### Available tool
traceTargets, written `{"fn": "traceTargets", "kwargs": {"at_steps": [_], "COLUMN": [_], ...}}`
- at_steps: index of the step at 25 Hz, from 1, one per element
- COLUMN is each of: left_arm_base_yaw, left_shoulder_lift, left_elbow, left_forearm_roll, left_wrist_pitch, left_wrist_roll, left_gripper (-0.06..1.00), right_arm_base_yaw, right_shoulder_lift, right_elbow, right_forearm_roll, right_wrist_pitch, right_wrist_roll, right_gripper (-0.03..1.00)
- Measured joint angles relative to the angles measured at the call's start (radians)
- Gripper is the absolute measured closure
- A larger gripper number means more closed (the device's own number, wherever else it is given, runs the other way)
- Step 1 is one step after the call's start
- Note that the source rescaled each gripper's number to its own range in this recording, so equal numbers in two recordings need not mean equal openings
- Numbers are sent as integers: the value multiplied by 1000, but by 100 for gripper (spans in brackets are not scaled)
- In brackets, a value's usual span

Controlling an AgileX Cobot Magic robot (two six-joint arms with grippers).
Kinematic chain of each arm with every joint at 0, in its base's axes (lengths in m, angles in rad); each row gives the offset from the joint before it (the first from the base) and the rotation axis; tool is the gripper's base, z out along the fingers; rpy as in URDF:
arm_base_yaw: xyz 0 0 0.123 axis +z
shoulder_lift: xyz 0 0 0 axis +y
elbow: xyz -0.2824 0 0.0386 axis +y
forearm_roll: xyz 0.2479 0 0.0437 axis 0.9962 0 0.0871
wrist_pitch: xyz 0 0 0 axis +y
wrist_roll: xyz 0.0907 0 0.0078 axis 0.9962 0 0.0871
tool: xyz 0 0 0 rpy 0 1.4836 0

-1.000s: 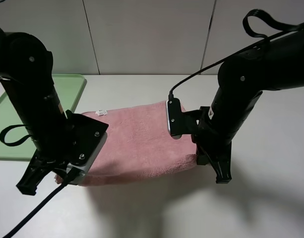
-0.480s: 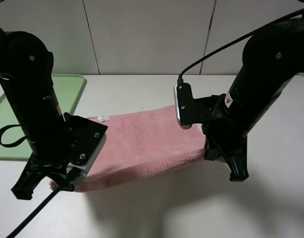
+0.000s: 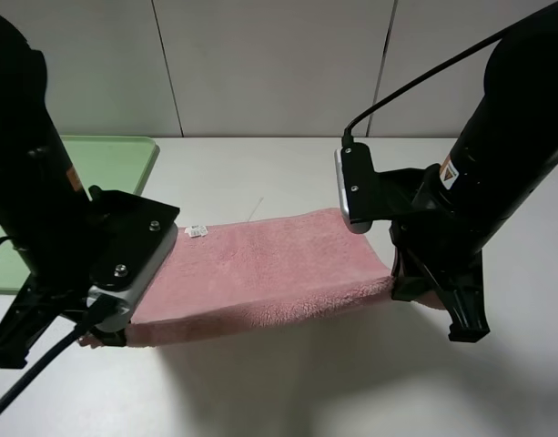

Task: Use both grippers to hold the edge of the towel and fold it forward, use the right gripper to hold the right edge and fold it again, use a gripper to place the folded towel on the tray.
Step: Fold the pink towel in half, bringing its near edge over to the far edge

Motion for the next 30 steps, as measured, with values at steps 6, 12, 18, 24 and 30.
{"fn": "traceTargets", "kwargs": {"at_steps": [6,12,18,24,30], "left_arm_base_yaw": [0,0,0,7,73], "left_shoulder_lift": [-54,-54,-54,-27,13], "left_elbow": [0,0,0,0,0], "left_forearm_roll": [27,110,150,169,164], "left_wrist_pitch": [-39,-138,-215,-254,-302], "left_wrist_roll": [-14,-51,-63,-80,-94], "left_gripper": [94,94,94,94,94], "right_arm_base_yaw": [0,0,0,-1,-24], "right_shoulder_lift": [0,0,0,0,0], "right_elbow": [0,0,0,0,0], "right_forearm_roll": [-4,-44,-88,-153,-151], "right_wrist_pitch": [14,-39,-125,-202,-265], "right_wrist_roll": [3,3,3,3,3], "right_gripper": [97,97,97,97,97]}}
